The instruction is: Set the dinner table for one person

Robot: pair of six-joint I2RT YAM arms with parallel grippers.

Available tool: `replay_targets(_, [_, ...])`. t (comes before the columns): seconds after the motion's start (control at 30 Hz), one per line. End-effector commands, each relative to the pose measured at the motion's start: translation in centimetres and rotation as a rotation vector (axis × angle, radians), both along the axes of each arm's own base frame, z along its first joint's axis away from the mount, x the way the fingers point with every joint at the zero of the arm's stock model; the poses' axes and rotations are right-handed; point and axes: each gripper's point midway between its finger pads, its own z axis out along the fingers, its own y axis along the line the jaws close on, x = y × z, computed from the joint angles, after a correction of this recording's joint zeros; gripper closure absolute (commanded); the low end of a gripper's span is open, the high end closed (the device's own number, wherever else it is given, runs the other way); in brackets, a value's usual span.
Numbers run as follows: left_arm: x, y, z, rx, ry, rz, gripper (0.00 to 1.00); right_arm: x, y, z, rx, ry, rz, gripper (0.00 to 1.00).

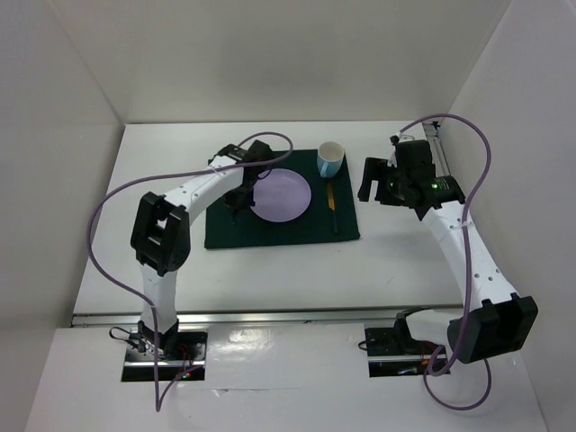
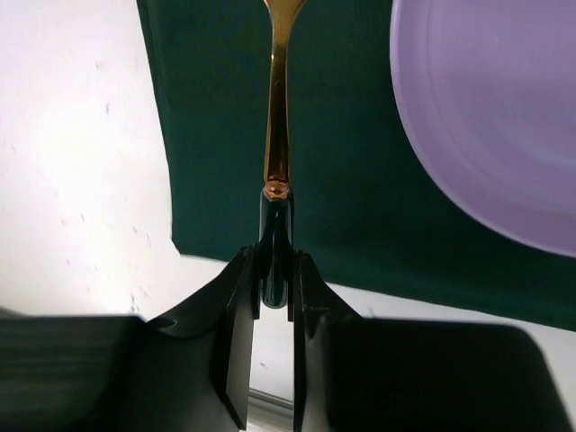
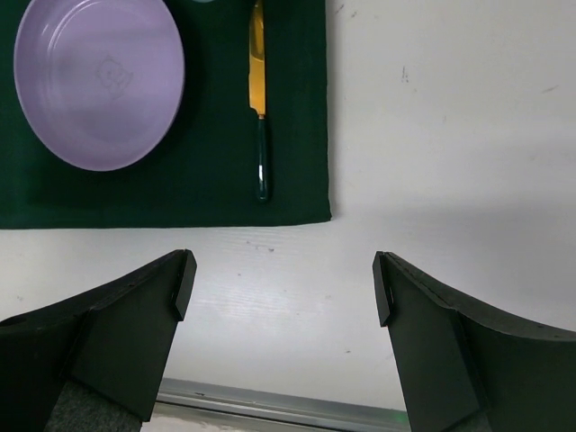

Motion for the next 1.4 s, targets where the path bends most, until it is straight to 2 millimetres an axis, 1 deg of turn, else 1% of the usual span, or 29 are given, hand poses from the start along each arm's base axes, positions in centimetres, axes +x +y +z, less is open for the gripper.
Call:
replay_targets(0.0, [2.3,0.3,0.8,-0.092,-0.031,-0.06,1.0,0.3,-0.4,-0.9,0.003,0.021,-0.033,0.07])
replay_targets(0.03, [2.4,0.6,0.8,-0.098,-0.036,-0.034,1.0,0.6,-0.2,-0.7,0.012,0.008,-0.027,0.07])
replay_targets(0.07, [2.5,1.0,0.8,-0.098,-0.037,-0.025,1.0,0.7,-0.1,-1.1,0.01,0.019,-0.027,0.07])
replay_targets(0.17, [3.5,0.9,-0.3,-0.126,-0.022,-0.019,1.0,1.2,-0.4,-1.7,-0.001,0.031,-0.051,0.07])
replay_targets(0.2, [3.9,1.2,-0.7,-0.124,-0.019,-0.008,1.0,1.4,-0.7,-1.3,-0.013,0.019,-0.065,0.07])
replay_targets(0.23, [3.8,1.3,-1.1,-0.115,0.002,-0.007,1.0,1.9,-0.8,-1.1,-0.01,0.012,-0.079,0.07])
replay_targets(0.27, [3.7,1.3,-2.3,-0.102,0.032,-0.005,1.0,1.9,-0.9,-1.1,-0.017,0.01,-0.085,0.07])
replay_targets(0.3, [4.0,1.4,-2.9,-0.108,0.047,-0.005,1.0,2.2,-1.0,-1.0,-0.016,-0.003,-0.101,0.07])
replay_targets(0.33, [4.2,1.3,-2.7,-0.112,0.039,-0.005,1.0,2.2,-1.0,-1.0,-0.016,-0.003,-0.101,0.07])
replay_targets(0.4, [4.2,1.0,-3.4,-0.123,0.063,-0.018,1.0,2.4,-1.0,-0.8,-0.013,-0.012,-0.101,0.07])
replay_targets(0.43, [4.2,1.6,-3.4,-0.12,0.07,-0.006,1.0,2.4,-1.0,-0.8,-0.013,-0.012,-0.101,0.07])
replay_targets(0.47, [3.9,1.0,-4.1,-0.149,0.098,-0.011,1.0,2.5,-1.1,-0.8,-0.013,-0.012,-0.114,0.07])
replay_targets(0.53, [4.0,0.9,-4.2,-0.147,0.1,-0.021,1.0,2.5,-1.1,-1.1,-0.015,-0.003,-0.114,0.07])
replay_targets(0.57, [4.1,1.2,-4.6,-0.13,0.105,-0.018,1.0,2.5,-1.1,-1.1,-0.015,-0.003,-0.114,0.07])
replay_targets(0.6, [4.4,1.4,-4.3,-0.117,0.09,-0.016,1.0,2.4,-1.1,-1.5,-0.017,0.005,-0.114,0.07])
replay_targets(0.67, [4.4,1.9,-5.3,-0.108,0.111,-0.003,1.0,2.4,-1.3,-1.5,-0.024,0.004,-0.12,0.07])
replay_targets(0.7, [4.8,2.1,-5.0,-0.113,0.101,0.005,1.0,2.4,-1.3,-1.5,-0.024,0.004,-0.12,0.07])
replay_targets(0.73, [4.9,2.6,-5.5,-0.109,0.11,0.017,1.0,2.5,-1.5,-1.5,-0.032,0.002,-0.129,0.07])
replay_targets(0.8, [4.8,2.9,-5.8,-0.115,0.127,0.036,1.0,2.4,-2.1,-1.6,-0.043,0.009,-0.147,0.03])
replay_targets(0.83, [4.6,2.8,-6.0,-0.118,0.144,0.036,0.98,2.5,-2.1,-1.9,-0.045,0.02,-0.147,0.01])
replay_targets(0.93, [4.7,2.8,-5.5,-0.124,0.129,0.035,0.68,2.3,-2.2,-2.1,-0.054,0.027,-0.153,0.01])
replay_targets(1.03, [4.6,2.6,-4.2,-0.144,0.105,0.031,0.52,2.2,-2.4,-2.4,-0.056,0.035,-0.166,0.01])
replay_targets(1.07, [4.6,2.6,-3.8,-0.145,0.099,0.021,0.48,2.2,-2.4,-2.4,-0.056,0.035,-0.166,0.01])
replay_targets(1.1, [4.7,2.6,-3.5,-0.148,0.09,0.02,0.39,2.2,-2.4,-2.4,-0.049,0.036,-0.173,0.01])
replay_targets(1.2, [5.0,2.6,-0.4,-0.161,0.045,-0.003,0.24,2.2,-2.8,-2.2,-0.048,0.035,-0.195,0.01])
replay_targets(1.23, [5.3,2.0,0.8,-0.171,0.017,-0.016,0.19,2.4,-3.1,-1.8,-0.046,0.026,-0.206,0.01])
replay_targets(1.27, [5.3,2.0,2.3,-0.178,-0.009,-0.03,0.12,2.4,-3.1,-1.8,-0.046,0.026,-0.206,0.01])
replay_targets(1.33, [4.9,2.0,4.4,-0.196,-0.027,-0.035,0.12,2.6,-3.1,-1.5,-0.036,0.018,-0.214,0.01])
replay_targets(1.37, [4.9,1.6,5.9,-0.207,-0.058,-0.047,0.12,2.7,-3.7,-1.4,-0.04,0.015,-0.247,0.01])
